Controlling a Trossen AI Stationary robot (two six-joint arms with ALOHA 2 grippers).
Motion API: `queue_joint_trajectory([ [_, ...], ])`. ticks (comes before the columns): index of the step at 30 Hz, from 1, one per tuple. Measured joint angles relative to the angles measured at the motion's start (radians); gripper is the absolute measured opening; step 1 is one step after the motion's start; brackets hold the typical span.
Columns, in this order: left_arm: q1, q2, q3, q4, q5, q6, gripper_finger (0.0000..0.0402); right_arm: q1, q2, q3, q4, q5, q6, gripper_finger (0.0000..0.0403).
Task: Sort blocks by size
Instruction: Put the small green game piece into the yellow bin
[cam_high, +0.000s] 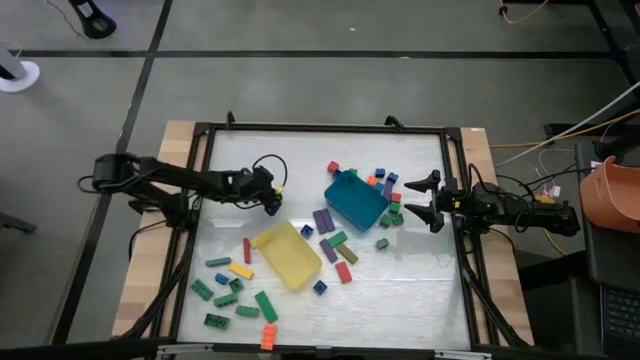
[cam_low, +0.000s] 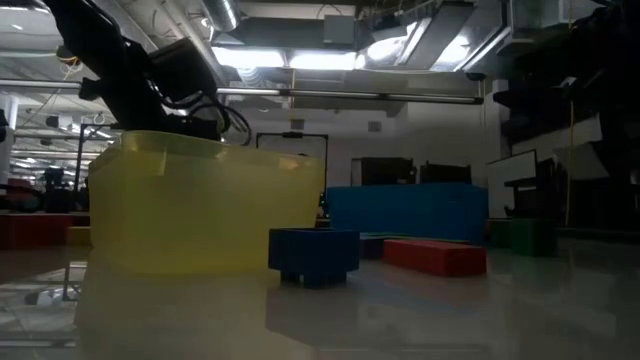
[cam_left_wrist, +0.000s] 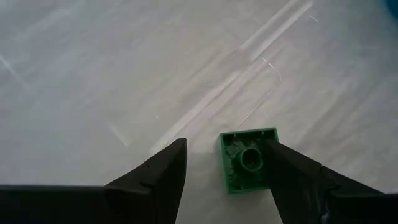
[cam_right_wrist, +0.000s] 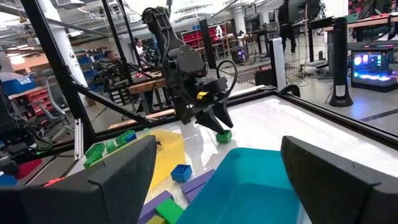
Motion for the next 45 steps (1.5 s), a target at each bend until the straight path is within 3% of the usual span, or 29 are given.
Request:
queue_joint_trajectory([
  [18,0.0,0.082,0.004,0.034,0.038,-0.044,0.0193,0.0,0.0,0.0,-0.006,0.0,0.0,0.0344],
  [22,0.0,0.082,0.003,0.062,0.046,-0.043,0.0158,0.0,0.0,0.0,-0.005,0.0,0.0,0.0344],
  [28,0.0,0.08,-0.001,0.112,0.05,-0.034,0.0073,0.0,0.0,0.0,-0.005,0.0,0.0,0.0344],
  [37,0.043,0.039,-0.001,0.169,0.059,0.029,0.0068,0.0,0.0,0.0,-0.005,0.0,0.0,0.0344],
  [41,0.064,-0.024,0.025,0.174,0.144,0.068,0.0082,0.0,0.0,0.0,-0.005,0.0,0.0,0.0344],
  [45,0.048,-0.096,0.052,0.177,0.33,0.095,0.0089,0.0,0.0,0.0,-0.005,0.001,0.0,0.0344],
])
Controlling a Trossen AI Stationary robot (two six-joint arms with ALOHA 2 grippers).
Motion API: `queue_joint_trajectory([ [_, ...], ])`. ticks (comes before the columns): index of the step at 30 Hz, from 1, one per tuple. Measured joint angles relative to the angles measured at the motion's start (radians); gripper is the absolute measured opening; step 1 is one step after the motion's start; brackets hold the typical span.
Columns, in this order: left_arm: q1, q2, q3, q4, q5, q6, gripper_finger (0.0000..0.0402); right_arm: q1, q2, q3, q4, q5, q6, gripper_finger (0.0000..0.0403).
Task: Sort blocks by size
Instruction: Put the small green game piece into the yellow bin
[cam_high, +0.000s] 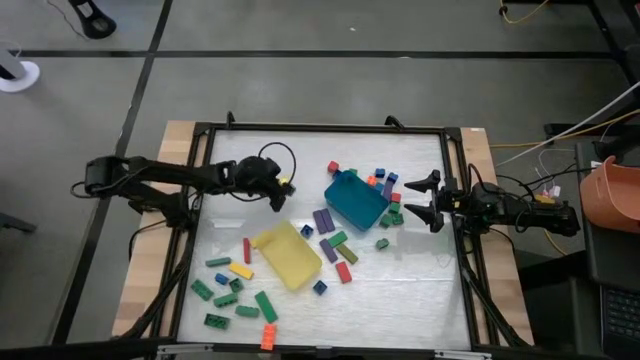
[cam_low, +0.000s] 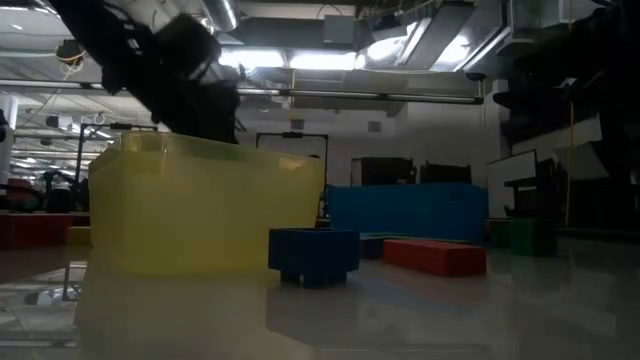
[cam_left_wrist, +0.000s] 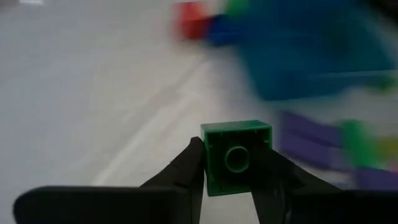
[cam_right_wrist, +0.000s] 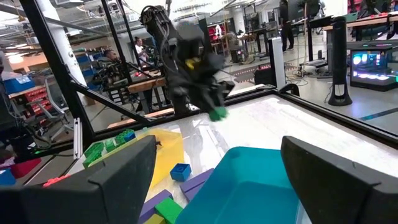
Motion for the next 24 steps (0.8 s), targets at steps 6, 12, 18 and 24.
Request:
queue_joint_trajectory([
  [6,-0.142,-0.043,0.006,-0.003,0.205,0.002,0.0092,0.0,0.0,0.0,0.0,-0.001,0.0,0.0344],
  [12,-0.326,-0.027,0.006,-0.002,0.21,0.039,0.0094,0.0,0.0,0.0,0.0,-0.001,0.0,0.0344],
  [18,-0.411,-0.025,0.006,0.0,0.094,0.04,0.0104,0.0,0.0,0.0,0.0,-0.001,0.0,0.0344],
  [24,-0.425,-0.025,0.006,-0.001,0.021,0.036,0.0161,0.0,0.0,0.0,0.0,-0.001,0.0,0.0344],
])
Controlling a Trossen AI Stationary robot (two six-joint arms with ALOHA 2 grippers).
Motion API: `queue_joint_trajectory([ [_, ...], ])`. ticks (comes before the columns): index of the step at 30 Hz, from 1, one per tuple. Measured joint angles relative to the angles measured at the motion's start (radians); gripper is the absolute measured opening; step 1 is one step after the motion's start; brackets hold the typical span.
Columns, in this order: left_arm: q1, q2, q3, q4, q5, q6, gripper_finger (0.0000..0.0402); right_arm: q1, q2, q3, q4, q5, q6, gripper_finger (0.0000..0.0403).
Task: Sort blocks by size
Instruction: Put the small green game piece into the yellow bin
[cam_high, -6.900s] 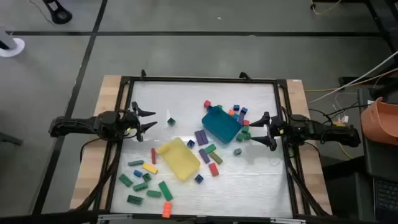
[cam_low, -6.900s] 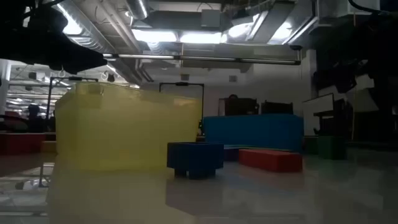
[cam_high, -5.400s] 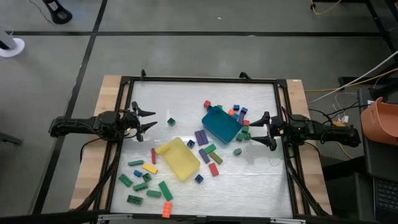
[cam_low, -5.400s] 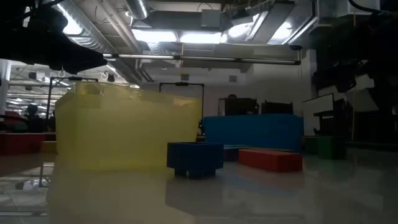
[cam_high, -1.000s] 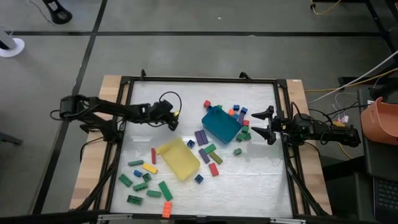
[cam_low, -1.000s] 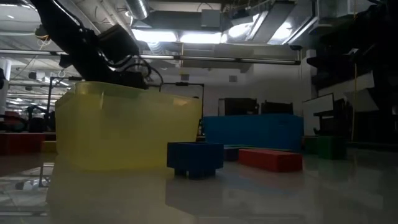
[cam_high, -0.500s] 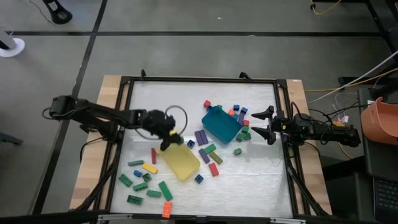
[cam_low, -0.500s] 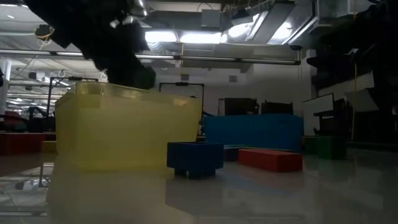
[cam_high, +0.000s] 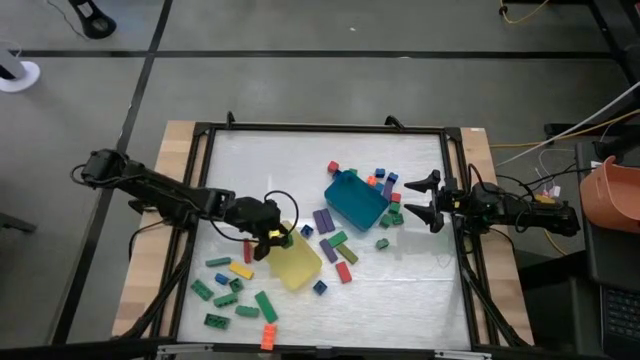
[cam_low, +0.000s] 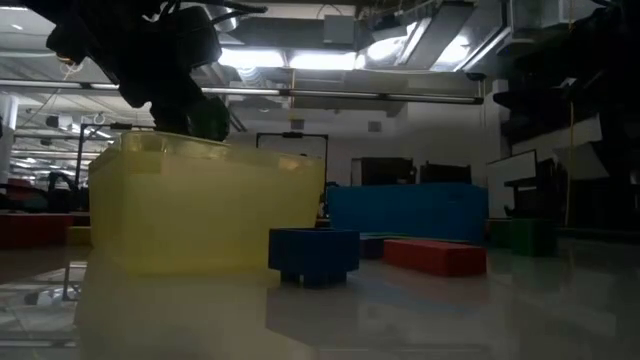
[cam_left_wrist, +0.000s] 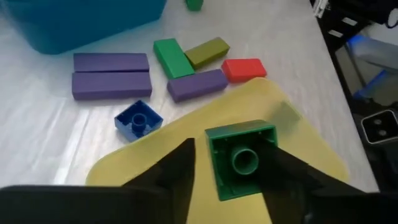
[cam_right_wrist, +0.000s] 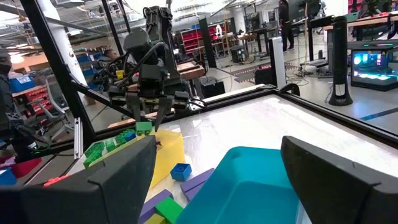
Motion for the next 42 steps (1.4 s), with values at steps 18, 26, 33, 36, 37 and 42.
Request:
queue_joint_trajectory([
  [18,-0.032,0.0,0.0,0.044,-0.103,0.239,0.0191,0.001,0.026,0.0,0.132,-0.064,0.015,0.0344],
  [26,-0.04,0.0,0.0,0.063,-0.102,0.238,0.0191,0.001,0.253,0.0,0.393,-0.116,0.004,0.0344],
  [33,-0.04,0.0,0.0,0.06,-0.101,0.235,0.0191,0.001,0.599,0.002,0.737,-0.116,-0.025,0.0344],
  [36,-0.039,0.0,0.0,0.06,-0.101,0.235,0.0191,0.001,0.759,0.052,0.82,-0.116,-0.03,0.0344],
  [37,-0.039,0.0,0.0,0.06,-0.101,0.235,0.0191,0.001,0.809,0.079,0.821,-0.116,-0.04,0.0344],
  [42,-0.039,0.0,0.0,0.06,-0.101,0.235,0.0191,0.001,1.071,0.253,0.811,-0.116,-0.129,0.0344],
])
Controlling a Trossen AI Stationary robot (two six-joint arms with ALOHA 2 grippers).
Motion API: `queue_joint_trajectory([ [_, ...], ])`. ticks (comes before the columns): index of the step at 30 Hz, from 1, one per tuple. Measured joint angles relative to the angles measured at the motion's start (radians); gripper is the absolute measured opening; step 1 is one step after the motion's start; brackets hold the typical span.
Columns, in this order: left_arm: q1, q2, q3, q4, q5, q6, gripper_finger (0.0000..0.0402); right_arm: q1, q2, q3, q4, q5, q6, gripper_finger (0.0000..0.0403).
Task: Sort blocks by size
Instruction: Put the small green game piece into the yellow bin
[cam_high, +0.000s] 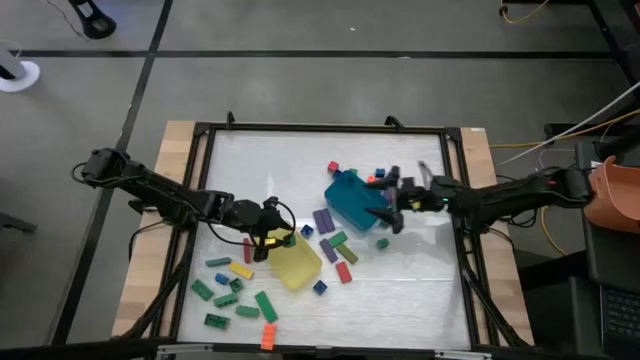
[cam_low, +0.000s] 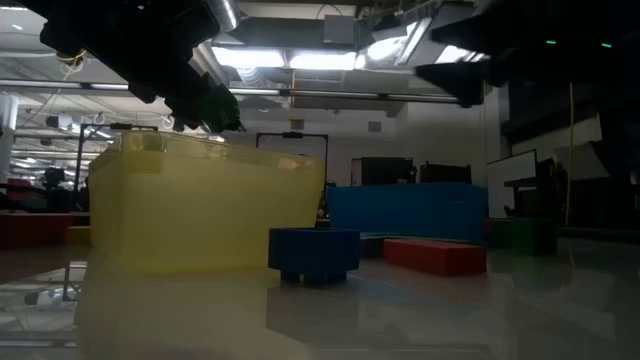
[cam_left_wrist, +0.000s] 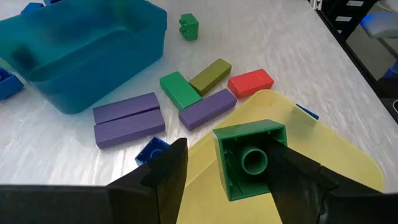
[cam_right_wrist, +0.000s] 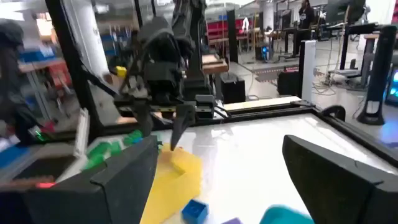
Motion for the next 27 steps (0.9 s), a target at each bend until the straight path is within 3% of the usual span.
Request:
queue_joint_trajectory([
  [4,0.0,0.0,0.0,0.0,0.0,0.0,0.0191,0.0,0.178,0.155,-0.032,-0.018,-0.06,0.0343],
  [9,0.0,0.0,0.0,-0.003,0.0,0.0,0.0191,0.0,0.354,0.33,-0.077,-0.137,-0.079,0.0321],
  [15,0.0,0.0,0.0,-0.009,0.0,-0.022,0.0191,0.0,0.514,0.486,-0.079,-0.188,-0.077,0.0229],
  [21,0.001,0.0,0.0,-0.007,0.0,-0.154,0.0191,0.053,0.635,0.583,-0.076,-0.202,-0.086,0.0133],
  [27,0.001,0.0,0.0,-0.007,0.0,-0.262,0.0191,0.122,0.72,0.653,-0.067,-0.136,-0.173,0.0072],
])
